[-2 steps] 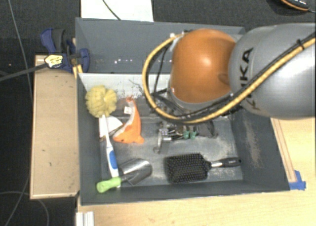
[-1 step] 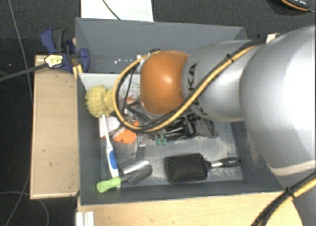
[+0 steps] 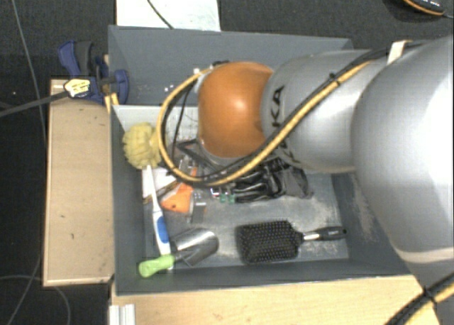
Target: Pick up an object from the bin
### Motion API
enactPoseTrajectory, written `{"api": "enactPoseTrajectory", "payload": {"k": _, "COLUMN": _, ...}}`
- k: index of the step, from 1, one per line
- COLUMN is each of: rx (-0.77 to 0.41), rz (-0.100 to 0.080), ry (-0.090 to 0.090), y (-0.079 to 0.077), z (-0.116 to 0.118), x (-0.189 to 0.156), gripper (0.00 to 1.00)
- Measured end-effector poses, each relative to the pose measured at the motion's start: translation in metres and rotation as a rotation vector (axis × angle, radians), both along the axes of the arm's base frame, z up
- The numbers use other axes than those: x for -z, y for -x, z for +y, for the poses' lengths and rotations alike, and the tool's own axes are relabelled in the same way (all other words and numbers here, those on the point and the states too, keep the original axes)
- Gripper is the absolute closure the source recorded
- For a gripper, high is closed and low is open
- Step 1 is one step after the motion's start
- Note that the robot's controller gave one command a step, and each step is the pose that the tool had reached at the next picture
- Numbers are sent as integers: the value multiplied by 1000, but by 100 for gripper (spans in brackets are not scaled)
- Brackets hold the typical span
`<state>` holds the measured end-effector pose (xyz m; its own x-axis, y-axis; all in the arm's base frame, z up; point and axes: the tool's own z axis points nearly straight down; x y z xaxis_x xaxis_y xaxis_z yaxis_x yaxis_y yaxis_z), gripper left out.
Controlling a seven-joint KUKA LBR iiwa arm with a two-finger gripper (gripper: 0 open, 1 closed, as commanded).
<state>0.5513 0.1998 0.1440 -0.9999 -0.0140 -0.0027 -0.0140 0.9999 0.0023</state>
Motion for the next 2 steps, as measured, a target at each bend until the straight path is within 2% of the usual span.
{"api": "enactPoseTrajectory", "payload": {"k": 1, "rx": -86, "rz": -3, "ry": 0, "y": -29, "z": -14, "x": 29, "gripper": 0}}
{"api": "enactPoseTrajectory", "payload": {"k": 2, "rx": 168, "rz": 0, "ry": -1, "y": -26, "z": -19, "x": 74, "gripper": 0}}
